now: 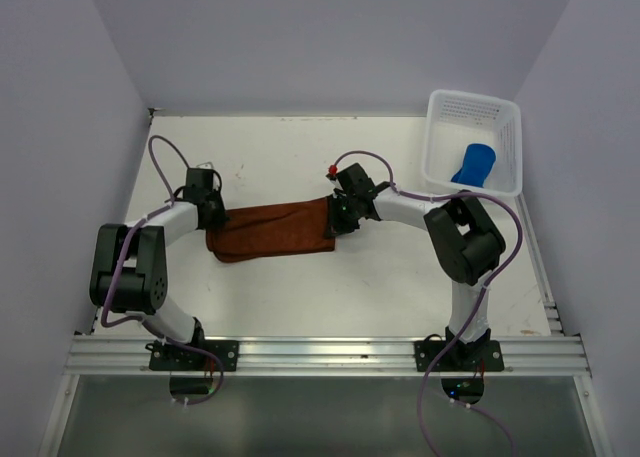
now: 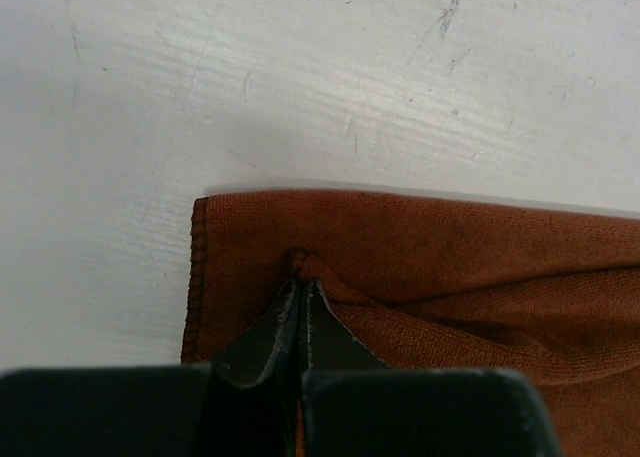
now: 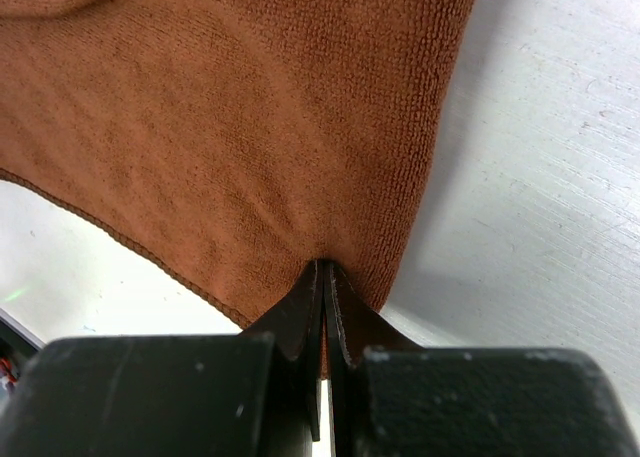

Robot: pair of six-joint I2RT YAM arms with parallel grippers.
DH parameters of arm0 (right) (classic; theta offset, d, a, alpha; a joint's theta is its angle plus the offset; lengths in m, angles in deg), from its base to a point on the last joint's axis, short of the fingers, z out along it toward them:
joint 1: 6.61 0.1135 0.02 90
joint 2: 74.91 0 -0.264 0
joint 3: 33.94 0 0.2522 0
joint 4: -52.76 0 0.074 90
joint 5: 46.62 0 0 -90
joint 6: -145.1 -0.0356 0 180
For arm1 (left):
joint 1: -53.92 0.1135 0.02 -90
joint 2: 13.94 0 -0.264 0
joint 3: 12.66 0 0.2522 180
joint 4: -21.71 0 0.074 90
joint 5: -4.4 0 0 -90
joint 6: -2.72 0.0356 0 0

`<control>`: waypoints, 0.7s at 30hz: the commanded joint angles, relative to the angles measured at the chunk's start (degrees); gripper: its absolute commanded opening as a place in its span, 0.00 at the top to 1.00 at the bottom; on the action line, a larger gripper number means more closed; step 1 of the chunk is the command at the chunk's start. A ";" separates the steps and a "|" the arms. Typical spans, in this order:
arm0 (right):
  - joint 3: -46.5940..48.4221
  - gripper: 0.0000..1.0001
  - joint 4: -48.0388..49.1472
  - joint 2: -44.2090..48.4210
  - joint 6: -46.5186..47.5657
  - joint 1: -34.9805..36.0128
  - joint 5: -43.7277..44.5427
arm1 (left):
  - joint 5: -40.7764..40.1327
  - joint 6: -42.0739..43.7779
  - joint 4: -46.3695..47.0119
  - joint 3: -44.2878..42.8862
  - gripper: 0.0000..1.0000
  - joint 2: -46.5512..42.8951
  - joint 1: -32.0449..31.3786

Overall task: Roll the towels
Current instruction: Fold the towel

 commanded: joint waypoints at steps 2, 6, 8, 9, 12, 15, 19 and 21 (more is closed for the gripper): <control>-3.66 1.00 -3.52 -5.31 2.50 0.04 5.02 | -3.52 -0.41 -0.53 -1.32 1.00 -0.92 0.52; -3.83 1.00 -3.87 -5.22 2.77 -0.05 5.02 | -6.16 -2.60 -0.09 -0.70 1.00 -3.47 0.52; -3.84 1.00 -4.05 -5.22 3.12 -0.13 5.20 | -8.09 -3.57 0.35 -0.35 1.00 -5.14 0.52; -3.84 1.00 -4.49 -5.13 3.12 -0.13 5.37 | -8.88 -4.45 0.35 -0.09 1.00 -5.67 0.52; -3.84 1.00 -4.75 -4.96 3.47 -0.40 5.46 | -11.52 -5.68 0.35 0.26 1.00 -6.82 0.52; -3.57 1.00 -5.19 -4.69 3.74 -0.57 5.38 | -12.58 -5.95 0.96 0.44 1.00 -7.26 0.52; -3.31 1.00 -4.93 -4.25 3.82 -0.57 4.59 | -11.70 -5.34 1.93 0.62 1.00 -5.86 0.52; -3.13 1.00 -5.02 -4.08 3.82 -0.49 4.06 | -10.39 -4.81 2.11 0.44 1.00 -4.80 0.52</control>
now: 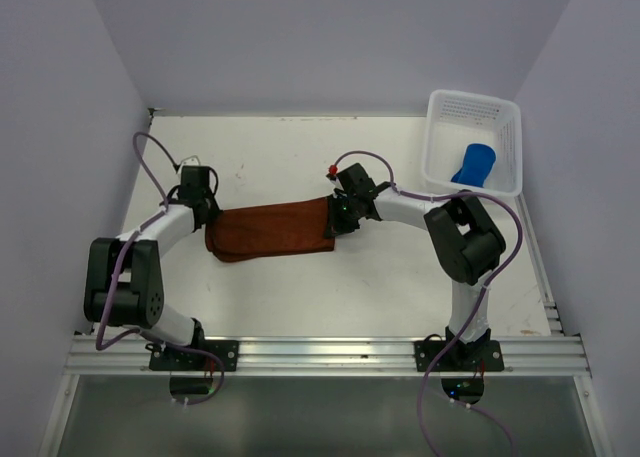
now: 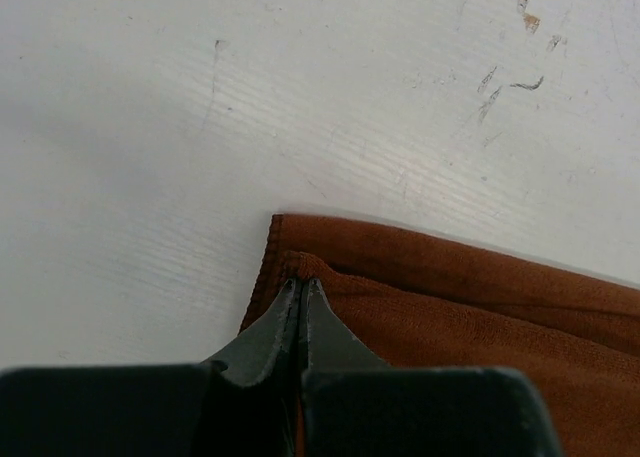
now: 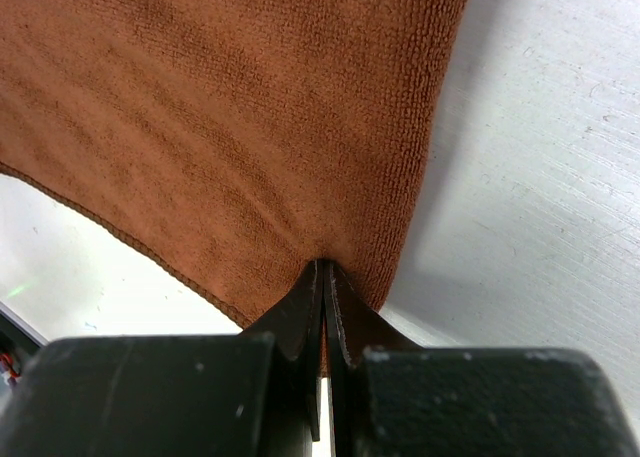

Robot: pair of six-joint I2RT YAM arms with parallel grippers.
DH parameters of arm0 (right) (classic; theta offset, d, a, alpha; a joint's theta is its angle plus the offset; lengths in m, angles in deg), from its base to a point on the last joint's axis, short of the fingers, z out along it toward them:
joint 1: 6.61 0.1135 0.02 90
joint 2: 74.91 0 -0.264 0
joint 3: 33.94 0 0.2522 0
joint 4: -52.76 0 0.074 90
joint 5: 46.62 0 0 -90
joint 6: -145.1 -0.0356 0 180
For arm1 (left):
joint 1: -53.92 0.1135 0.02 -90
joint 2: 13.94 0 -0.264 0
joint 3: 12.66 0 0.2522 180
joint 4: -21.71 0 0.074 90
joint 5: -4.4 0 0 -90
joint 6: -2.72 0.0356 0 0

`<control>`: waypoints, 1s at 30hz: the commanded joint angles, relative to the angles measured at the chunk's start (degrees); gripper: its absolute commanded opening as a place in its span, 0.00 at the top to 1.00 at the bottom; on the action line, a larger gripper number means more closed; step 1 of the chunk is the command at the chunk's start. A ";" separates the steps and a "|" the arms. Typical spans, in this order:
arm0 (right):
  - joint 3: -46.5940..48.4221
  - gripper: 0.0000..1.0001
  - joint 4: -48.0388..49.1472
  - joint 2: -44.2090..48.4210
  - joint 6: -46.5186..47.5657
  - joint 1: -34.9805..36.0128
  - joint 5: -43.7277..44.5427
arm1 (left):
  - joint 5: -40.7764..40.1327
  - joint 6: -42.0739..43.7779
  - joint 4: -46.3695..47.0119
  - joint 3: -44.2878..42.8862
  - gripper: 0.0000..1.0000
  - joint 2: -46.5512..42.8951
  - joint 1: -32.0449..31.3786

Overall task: Roll the towels
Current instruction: Fold the towel

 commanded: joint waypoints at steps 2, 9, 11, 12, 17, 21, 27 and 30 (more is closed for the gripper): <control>-2.61 1.00 -5.70 -3.99 3.58 -0.16 4.80 | 0.91 0.33 2.44 -0.37 1.00 2.60 0.52; -1.99 0.92 -6.57 -3.11 4.11 -0.16 4.27 | 4.00 1.12 3.23 0.07 0.65 0.93 0.52; -1.38 0.89 -6.92 -2.67 4.02 -0.16 3.92 | 4.18 1.47 3.14 -0.10 0.61 -0.82 0.52; -1.11 0.87 -7.10 -2.41 4.02 -0.16 3.49 | 4.18 1.65 2.96 -0.11 0.58 -1.26 0.52; 0.29 0.83 -7.54 0.13 3.58 -0.25 1.82 | 2.86 4.10 0.50 -2.38 0.47 -4.95 0.52; 0.30 0.73 -7.02 3.20 3.23 -0.77 0.58 | 2.42 5.52 -0.73 -3.88 0.41 -7.77 0.52; -2.42 0.59 -4.47 8.74 0.25 -2.35 0.41 | 4.96 6.57 -3.37 -6.52 0.39 -9.26 0.52; -6.55 0.56 -0.78 13.05 -2.39 -3.49 1.45 | 9.10 7.28 -2.31 -6.87 0.41 -9.53 0.00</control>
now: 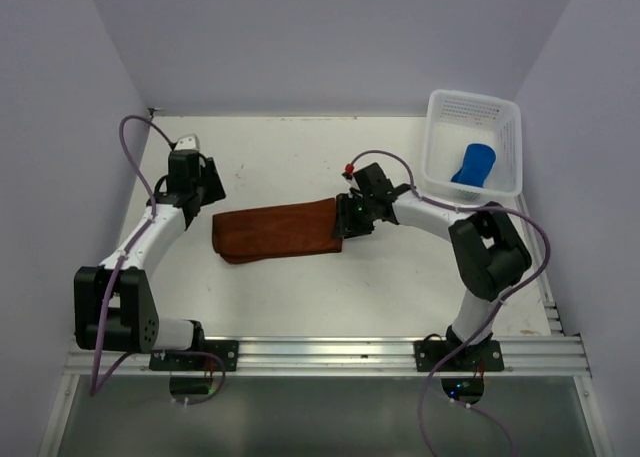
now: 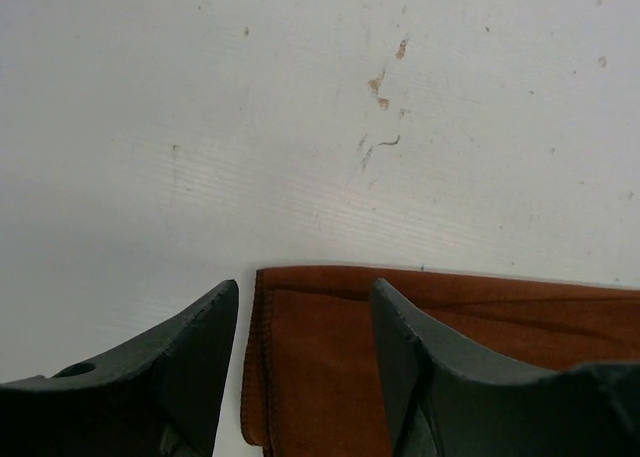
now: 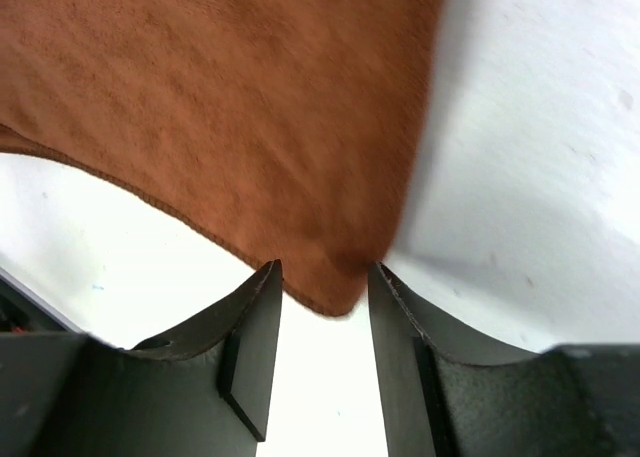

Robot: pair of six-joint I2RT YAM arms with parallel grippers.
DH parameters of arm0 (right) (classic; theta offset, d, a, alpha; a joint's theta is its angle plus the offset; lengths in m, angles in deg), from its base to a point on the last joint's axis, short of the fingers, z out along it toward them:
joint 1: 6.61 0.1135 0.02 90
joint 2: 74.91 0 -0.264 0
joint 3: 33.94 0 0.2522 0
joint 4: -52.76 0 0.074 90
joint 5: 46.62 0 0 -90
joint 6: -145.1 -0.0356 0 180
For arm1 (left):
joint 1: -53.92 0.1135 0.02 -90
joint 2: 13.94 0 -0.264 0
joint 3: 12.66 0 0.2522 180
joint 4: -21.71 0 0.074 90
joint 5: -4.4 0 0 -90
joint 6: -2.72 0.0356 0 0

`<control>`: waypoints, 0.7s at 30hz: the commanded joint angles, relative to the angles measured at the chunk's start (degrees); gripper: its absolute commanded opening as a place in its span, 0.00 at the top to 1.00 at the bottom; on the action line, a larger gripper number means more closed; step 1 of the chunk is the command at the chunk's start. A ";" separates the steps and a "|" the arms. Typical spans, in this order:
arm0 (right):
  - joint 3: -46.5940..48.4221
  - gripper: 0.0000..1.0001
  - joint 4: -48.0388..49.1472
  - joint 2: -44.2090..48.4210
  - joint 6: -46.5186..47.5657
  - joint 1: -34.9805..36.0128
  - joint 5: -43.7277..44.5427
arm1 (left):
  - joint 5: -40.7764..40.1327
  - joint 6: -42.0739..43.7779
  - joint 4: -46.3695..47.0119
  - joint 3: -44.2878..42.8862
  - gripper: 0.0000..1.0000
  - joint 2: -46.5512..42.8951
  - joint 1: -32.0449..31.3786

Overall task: Roll the towels
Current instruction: Fold the towel

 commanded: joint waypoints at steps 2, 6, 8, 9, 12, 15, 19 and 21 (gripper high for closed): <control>-5.54 0.55 4.86 8.70 -4.12 -1.92 2.40 | 3.62 3.36 0.66 -3.31 0.41 -1.35 -3.06; -10.46 0.54 7.95 12.92 -6.67 -2.98 4.95 | 3.95 3.81 -0.21 -8.75 0.41 3.11 -10.80; -14.33 0.56 10.92 14.93 -10.18 -3.07 5.48 | 8.08 2.15 -1.35 -13.39 0.42 5.67 -13.70; -15.73 0.57 12.51 15.38 -11.50 -3.24 5.31 | 9.75 1.70 -1.70 -15.08 0.43 7.07 -14.58; -21.27 0.68 21.20 15.56 -17.21 -3.16 2.68 | 10.47 -0.49 -4.07 -22.20 0.47 14.44 -18.63; -23.65 0.67 25.61 13.90 -20.65 -3.16 1.53 | 9.77 -1.37 -6.10 -28.61 0.48 19.63 -22.67; -26.20 0.59 31.59 12.49 -24.24 -3.24 0.47 | 9.24 -2.34 -8.73 -36.17 0.48 25.79 -28.37; -26.99 0.57 34.49 12.22 -25.22 -3.16 0.38 | 9.15 -3.04 -9.53 -37.94 0.49 28.78 -29.97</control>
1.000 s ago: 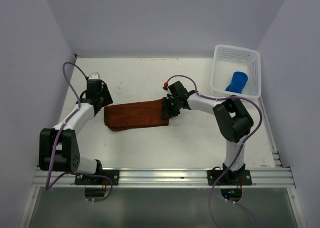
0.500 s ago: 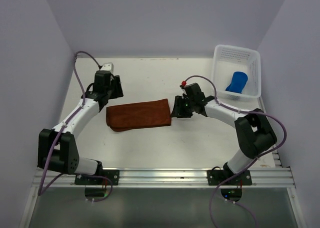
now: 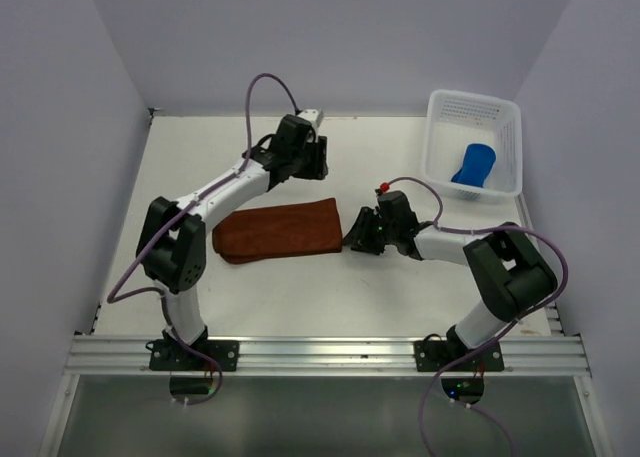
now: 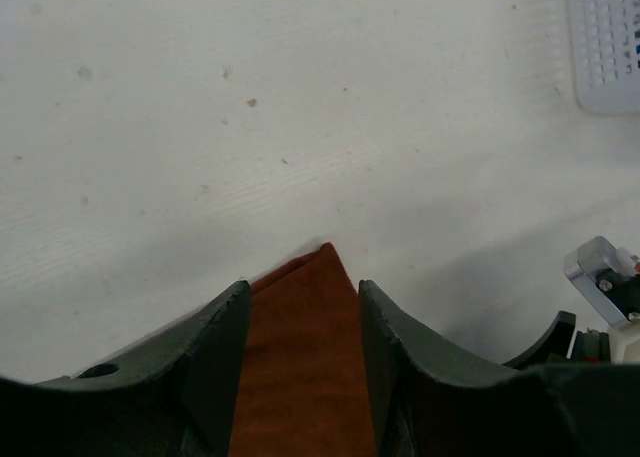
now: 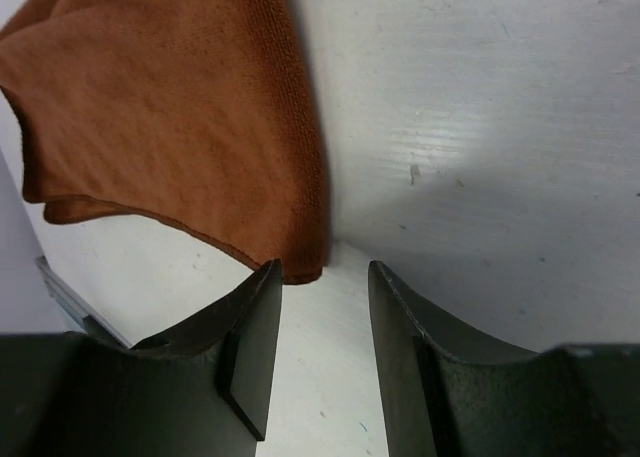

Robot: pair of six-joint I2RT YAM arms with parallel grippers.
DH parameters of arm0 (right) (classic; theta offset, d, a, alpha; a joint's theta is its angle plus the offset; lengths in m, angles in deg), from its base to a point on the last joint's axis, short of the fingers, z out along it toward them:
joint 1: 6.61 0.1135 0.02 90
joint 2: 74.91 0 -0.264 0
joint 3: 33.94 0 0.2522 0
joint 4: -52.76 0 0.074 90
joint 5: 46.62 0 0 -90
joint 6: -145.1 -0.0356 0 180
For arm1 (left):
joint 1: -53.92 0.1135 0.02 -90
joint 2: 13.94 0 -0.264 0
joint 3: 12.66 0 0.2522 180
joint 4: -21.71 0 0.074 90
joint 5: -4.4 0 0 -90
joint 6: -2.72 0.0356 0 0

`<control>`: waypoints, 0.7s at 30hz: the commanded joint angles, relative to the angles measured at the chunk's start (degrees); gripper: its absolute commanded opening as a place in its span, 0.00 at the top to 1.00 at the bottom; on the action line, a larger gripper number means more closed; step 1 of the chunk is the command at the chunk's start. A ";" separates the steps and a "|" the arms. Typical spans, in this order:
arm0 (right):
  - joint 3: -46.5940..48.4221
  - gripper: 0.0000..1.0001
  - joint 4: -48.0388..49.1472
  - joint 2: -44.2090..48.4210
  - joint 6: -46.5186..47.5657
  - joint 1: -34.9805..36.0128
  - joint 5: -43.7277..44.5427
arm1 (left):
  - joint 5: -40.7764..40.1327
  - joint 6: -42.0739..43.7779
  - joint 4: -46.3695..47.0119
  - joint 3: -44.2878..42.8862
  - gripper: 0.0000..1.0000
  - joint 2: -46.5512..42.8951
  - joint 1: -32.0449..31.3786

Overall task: Roll the towels
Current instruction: Fold the towel, then roll the towel

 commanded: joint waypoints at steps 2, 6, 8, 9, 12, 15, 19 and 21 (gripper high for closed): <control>-1.71 0.56 11.42 -1.24 -5.07 -0.14 -1.41 | 0.49 -3.42 -3.85 -5.82 0.51 4.40 -4.73; -1.36 0.57 13.18 -3.88 -5.95 -0.05 -2.46 | -1.61 -3.78 -6.13 -8.54 0.51 8.61 -7.46; -1.10 0.60 13.27 -5.46 -6.48 -0.05 -2.73 | -2.67 -3.43 -7.18 -10.38 0.51 9.94 -8.77; -1.10 0.62 13.19 -5.81 -6.57 -0.05 -2.64 | -3.19 -3.25 -7.80 -11.18 0.51 11.34 -9.22; -2.06 0.67 13.97 -6.61 -6.74 0.03 -2.90 | -5.48 -2.11 -11.13 -14.60 0.51 14.59 -10.71; -3.64 0.68 15.55 -6.96 -7.18 0.03 -3.61 | -9.69 -0.88 -14.57 -17.07 0.52 16.88 -11.94; -5.40 0.77 17.05 -7.49 -7.36 0.03 -3.87 | -14.09 -0.52 -16.86 -17.25 0.52 18.38 -12.47; -5.93 0.81 17.93 -8.10 -7.36 0.03 -4.31 | -14.45 -0.52 -16.95 -16.99 0.53 19.00 -12.56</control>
